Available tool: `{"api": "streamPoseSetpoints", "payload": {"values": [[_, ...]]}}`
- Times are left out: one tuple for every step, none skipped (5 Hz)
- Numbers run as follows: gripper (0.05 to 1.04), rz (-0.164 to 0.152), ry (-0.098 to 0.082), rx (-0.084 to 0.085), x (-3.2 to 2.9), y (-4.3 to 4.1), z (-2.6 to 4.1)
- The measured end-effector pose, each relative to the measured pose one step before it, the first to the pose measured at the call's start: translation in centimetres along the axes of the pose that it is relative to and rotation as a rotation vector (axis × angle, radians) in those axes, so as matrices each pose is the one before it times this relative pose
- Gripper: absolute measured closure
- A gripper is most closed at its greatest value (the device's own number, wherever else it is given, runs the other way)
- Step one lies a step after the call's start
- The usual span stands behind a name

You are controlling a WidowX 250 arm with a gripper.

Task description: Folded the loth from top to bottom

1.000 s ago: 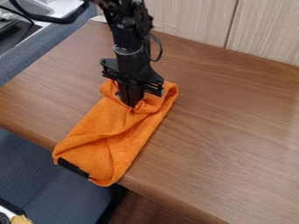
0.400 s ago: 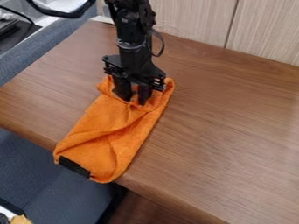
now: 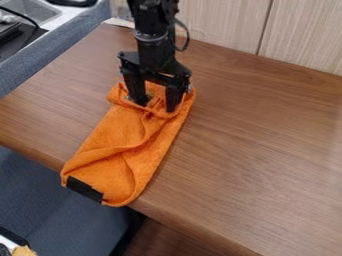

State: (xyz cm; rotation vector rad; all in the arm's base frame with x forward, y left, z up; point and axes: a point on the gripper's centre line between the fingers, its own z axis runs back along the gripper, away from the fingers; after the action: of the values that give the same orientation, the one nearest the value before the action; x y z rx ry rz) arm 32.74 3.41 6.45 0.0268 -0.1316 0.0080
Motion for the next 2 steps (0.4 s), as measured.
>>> {"api": "streamPoseSetpoints", "payload": {"values": [[0.083,-0.0006,-0.0349,-0.028,1.25,-0.345,2.57],[0.083,0.0124,-0.0654,-0.031,1.228,-0.23,2.907]]}}
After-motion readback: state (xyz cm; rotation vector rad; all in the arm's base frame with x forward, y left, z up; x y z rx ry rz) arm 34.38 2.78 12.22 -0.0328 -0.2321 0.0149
